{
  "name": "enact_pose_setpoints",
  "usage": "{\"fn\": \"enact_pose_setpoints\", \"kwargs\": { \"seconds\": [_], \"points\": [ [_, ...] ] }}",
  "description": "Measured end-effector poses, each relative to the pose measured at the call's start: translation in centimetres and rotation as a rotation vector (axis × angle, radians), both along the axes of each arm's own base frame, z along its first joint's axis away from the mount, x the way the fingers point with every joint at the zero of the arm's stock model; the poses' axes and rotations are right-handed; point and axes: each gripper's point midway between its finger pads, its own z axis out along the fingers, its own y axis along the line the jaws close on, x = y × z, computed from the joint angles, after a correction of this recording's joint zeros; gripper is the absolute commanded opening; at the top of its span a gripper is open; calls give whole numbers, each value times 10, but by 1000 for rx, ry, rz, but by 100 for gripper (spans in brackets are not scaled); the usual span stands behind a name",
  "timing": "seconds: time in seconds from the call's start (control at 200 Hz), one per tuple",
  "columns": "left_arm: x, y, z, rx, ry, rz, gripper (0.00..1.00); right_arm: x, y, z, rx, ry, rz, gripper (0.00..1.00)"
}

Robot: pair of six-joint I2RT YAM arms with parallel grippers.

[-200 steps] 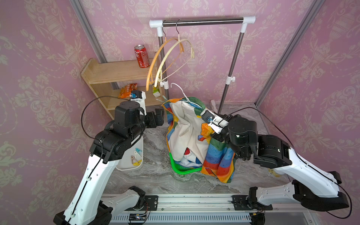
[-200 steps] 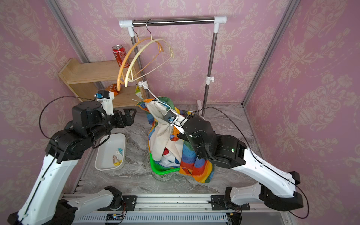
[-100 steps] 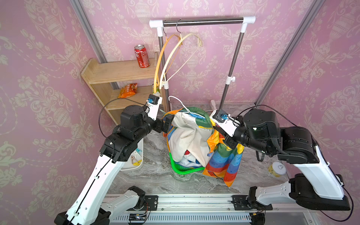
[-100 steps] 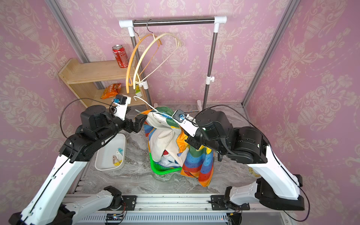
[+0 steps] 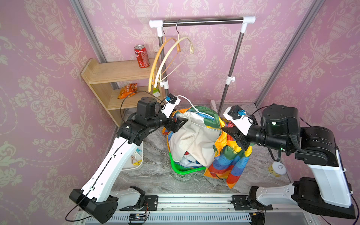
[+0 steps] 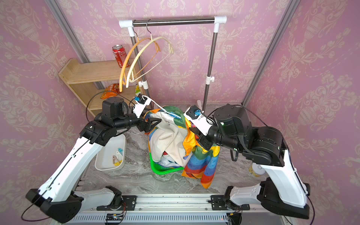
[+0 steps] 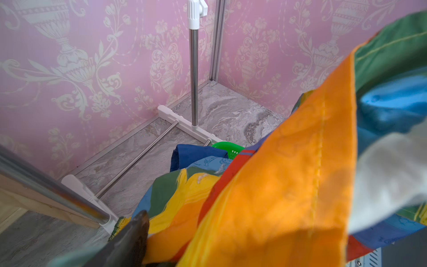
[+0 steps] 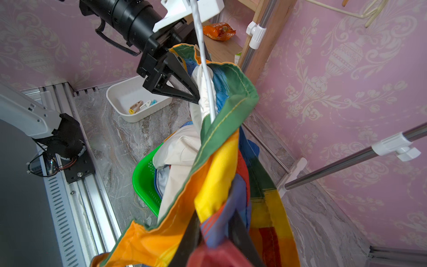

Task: Remove the clothespins securing jackets to the hanger
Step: Adjust the hanger.

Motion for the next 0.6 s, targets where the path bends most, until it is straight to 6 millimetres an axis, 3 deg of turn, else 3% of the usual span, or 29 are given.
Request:
{"fn": "enact_pose_setpoints", "kwargs": {
  "seconds": [0.055,0.17,0.22,0.25,0.325,0.385,0.495,0.6],
  "points": [
    [0,-1,0,-2,0,-7,34,-1,-1,0,1,14,6,0],
    [2,-4,9,12,-46,-38,0,-1,-3,-2,-2,28,-5,0],
    [0,-6,11,29,-77,-65,0,3,-7,-2,-1,25,-31,0],
    [-2,-6,11,41,-89,-78,0,5,-8,-2,0,23,-42,7],
    [-2,-6,9,61,-106,-90,0,7,-9,-1,2,21,-57,46],
    [-4,-4,4,80,-95,-92,0,10,-9,4,16,3,-70,65],
    [-7,-3,-3,105,-72,-92,0,18,-10,15,21,-60,-95,76],
    [-6,0,-7,129,-69,-74,0,25,-9,29,26,-124,-103,78]
  ]
}}
